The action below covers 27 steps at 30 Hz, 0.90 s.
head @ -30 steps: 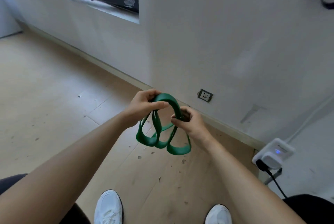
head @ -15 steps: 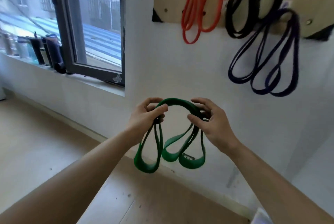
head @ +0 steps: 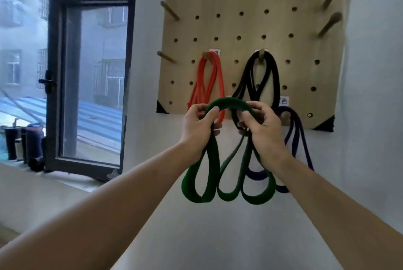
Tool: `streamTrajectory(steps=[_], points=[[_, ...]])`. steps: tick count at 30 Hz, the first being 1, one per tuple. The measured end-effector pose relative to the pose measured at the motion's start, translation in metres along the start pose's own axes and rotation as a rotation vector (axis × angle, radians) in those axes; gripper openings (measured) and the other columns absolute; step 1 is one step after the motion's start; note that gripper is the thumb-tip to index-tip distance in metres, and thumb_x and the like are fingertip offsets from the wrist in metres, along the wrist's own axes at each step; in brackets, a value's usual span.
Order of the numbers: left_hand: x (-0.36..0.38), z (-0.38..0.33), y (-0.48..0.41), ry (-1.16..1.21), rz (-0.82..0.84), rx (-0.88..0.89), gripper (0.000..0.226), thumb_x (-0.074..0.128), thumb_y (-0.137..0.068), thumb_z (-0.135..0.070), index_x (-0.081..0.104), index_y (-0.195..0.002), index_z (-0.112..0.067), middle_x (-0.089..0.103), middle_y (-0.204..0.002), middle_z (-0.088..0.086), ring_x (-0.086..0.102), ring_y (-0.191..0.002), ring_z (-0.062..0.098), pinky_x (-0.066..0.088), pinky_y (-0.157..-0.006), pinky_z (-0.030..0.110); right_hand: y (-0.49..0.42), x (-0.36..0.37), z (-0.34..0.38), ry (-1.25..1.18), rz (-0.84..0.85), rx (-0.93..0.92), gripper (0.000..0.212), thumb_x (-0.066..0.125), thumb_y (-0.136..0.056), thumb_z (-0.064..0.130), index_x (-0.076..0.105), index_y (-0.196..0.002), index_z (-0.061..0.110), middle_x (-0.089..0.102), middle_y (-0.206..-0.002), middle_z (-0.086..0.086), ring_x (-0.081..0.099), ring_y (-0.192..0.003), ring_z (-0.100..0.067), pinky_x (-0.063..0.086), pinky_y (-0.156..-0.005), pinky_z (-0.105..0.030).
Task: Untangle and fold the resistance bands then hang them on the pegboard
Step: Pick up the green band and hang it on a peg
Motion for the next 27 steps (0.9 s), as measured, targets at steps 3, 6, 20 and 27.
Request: streamTrajectory(steps=[3, 6, 20, 27], points=[[0.015, -0.009, -0.024, 0.018, -0.008, 0.017, 0.023, 0.064, -0.099, -0.028, 0.058, -0.117, -0.015, 0.069, -0.111, 0.016, 0.073, -0.097, 0.037, 0.063, -0.083, 0.049, -0.032, -0.002, 0.007, 0.025, 0.025, -0.004, 0.018, 0.057, -0.103, 0.010, 0.062, -0.117, 0.019, 0.072, -0.104, -0.005, 0.072, -0.093, -0.017, 0.061, -0.079, -0.032], [0.025, -0.016, -0.047, 0.011, -0.010, 0.028, 0.024, 0.062, -0.100, -0.031, 0.056, -0.119, -0.018, 0.069, -0.109, 0.014, 0.075, -0.091, 0.031, 0.063, -0.083, 0.049, -0.063, 0.000, 0.012, 0.038, 0.063, 0.002, 0.020, 0.056, -0.103, 0.010, 0.061, -0.121, 0.014, 0.071, -0.101, -0.007, 0.071, -0.092, -0.019, 0.061, -0.081, -0.033], [0.026, 0.020, -0.113, -0.228, 0.060, 0.023, 0.027, 0.061, -0.100, -0.037, 0.057, -0.120, -0.020, 0.065, -0.113, 0.009, 0.062, -0.092, 0.021, 0.055, -0.089, 0.041, -0.119, 0.006, -0.038, 0.328, 0.072, -0.022, 0.014, 0.060, -0.101, 0.014, 0.060, -0.113, 0.020, 0.065, -0.100, 0.003, 0.064, -0.097, -0.014, 0.052, -0.084, -0.026], [0.034, 0.059, -0.113, -0.304, 0.029, -0.008, 0.022, 0.064, -0.099, -0.032, 0.061, -0.119, -0.022, 0.067, -0.112, 0.001, 0.065, -0.105, 0.021, 0.053, -0.100, 0.045, -0.106, -0.003, -0.069, 0.604, 0.123, -0.051, 0.023, 0.064, -0.098, 0.019, 0.062, -0.121, 0.025, 0.067, -0.105, 0.003, 0.064, -0.097, -0.014, 0.052, -0.084, -0.030]])
Point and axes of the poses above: each hand's wrist, its own y-axis away from the middle knuckle, its own x-axis out of the palm, z = x × y, the point moved 10 cm from there along -y, towards the middle knuckle
